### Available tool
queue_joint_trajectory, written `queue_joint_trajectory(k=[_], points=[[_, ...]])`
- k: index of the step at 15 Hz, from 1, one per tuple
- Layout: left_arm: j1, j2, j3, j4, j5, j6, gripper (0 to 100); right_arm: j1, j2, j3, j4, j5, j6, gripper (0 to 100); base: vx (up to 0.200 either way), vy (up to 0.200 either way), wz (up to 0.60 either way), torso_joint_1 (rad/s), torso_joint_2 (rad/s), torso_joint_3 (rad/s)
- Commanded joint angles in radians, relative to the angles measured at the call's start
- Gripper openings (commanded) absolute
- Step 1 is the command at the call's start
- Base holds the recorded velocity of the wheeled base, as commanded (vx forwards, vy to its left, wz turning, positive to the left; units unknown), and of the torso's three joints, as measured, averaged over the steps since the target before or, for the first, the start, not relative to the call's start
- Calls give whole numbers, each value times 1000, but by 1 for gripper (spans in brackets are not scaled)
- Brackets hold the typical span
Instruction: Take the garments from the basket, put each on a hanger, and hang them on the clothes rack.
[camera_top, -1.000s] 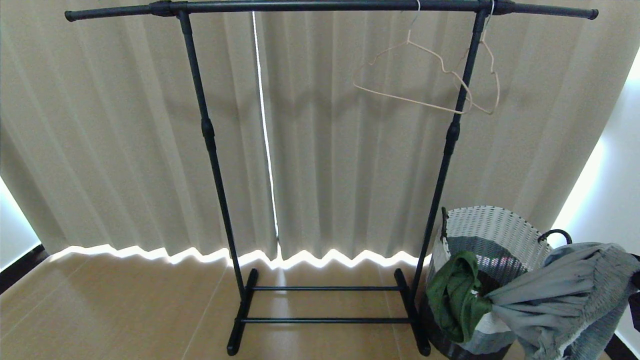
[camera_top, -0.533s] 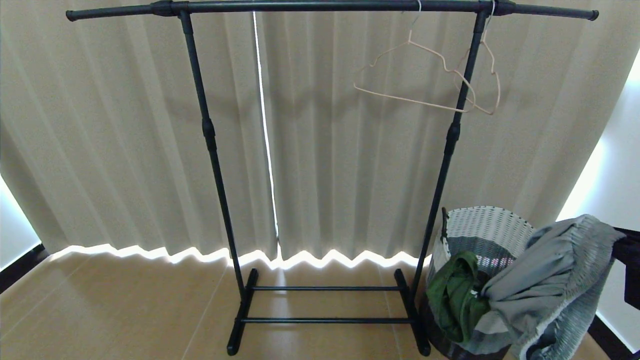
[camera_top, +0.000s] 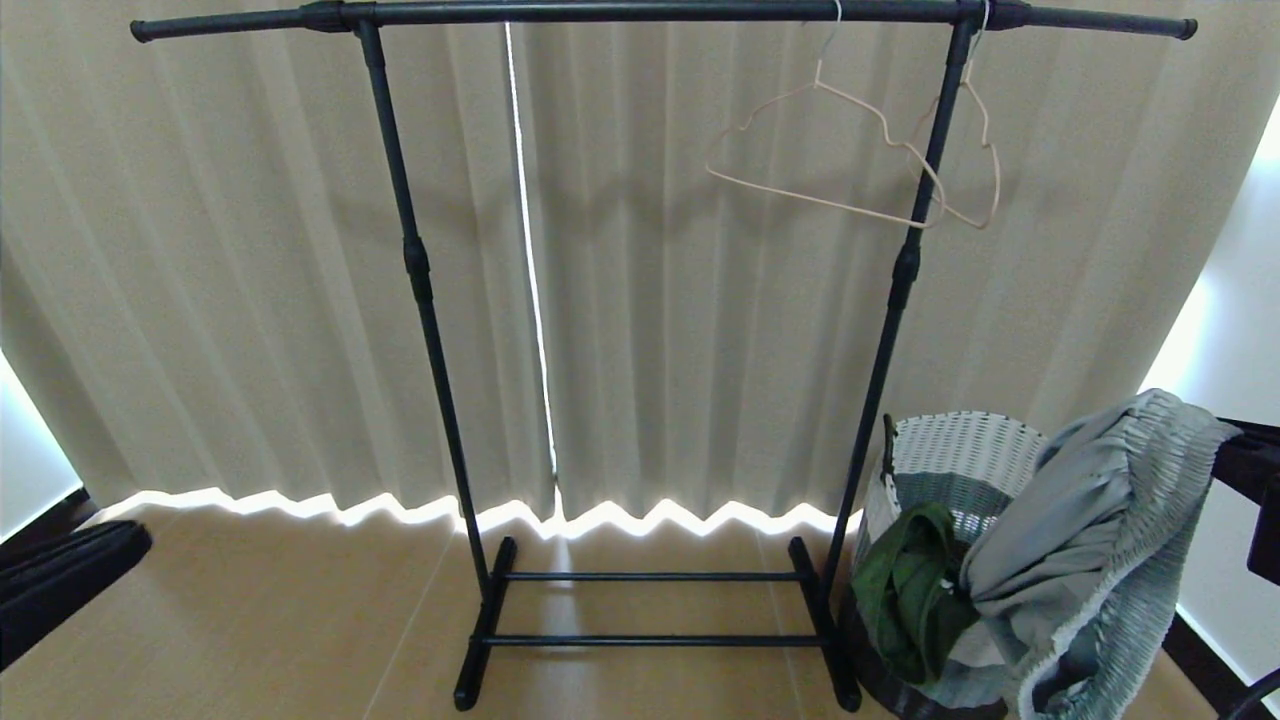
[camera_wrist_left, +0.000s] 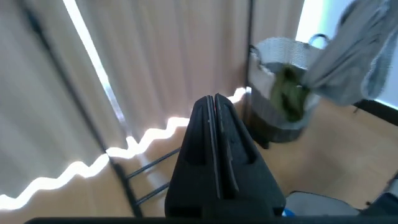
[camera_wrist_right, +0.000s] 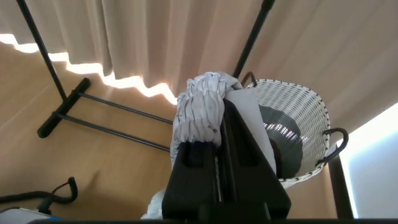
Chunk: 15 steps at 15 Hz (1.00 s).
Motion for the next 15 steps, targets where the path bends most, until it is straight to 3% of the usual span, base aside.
queue_joint_trajectory(k=[1, 3, 4, 5, 7, 9, 11, 15], points=[[-134, 268, -82, -95, 65, -19, 0, 35, -4, -8, -1, 0, 0, 0, 0, 0, 0, 0, 0, 0], [-257, 362, -110, -132, 156, -50, 0, 64, 16, -40, -1, 1, 1, 0, 0, 0, 0, 0, 0, 0], [-257, 362, -110, -132, 156, -50, 0, 64, 16, -40, -1, 1, 1, 0, 0, 0, 0, 0, 0, 0], [-395, 478, -119, -193, 240, -62, 0, 64, 39, -57, -14, 1, 1, 0, 0, 0, 0, 0, 0, 0], [-484, 567, -121, -252, 294, -62, 0, 64, 41, -75, -14, 6, 1, 0, 0, 0, 0, 0, 0, 0], [-631, 709, -142, -353, 395, -64, 0, 64, 42, -85, -15, 9, 18, 0, 0, 0, 0, 0, 0, 0], [-705, 790, -182, -410, 457, -64, 0, 64, 42, -94, -20, 17, 32, 0, 0, 0, 0, 0, 0, 0], [-792, 900, -328, -436, 458, -65, 0, 64, 42, -129, -20, 69, 38, 0, 0, 0, 0, 0, 0, 0]])
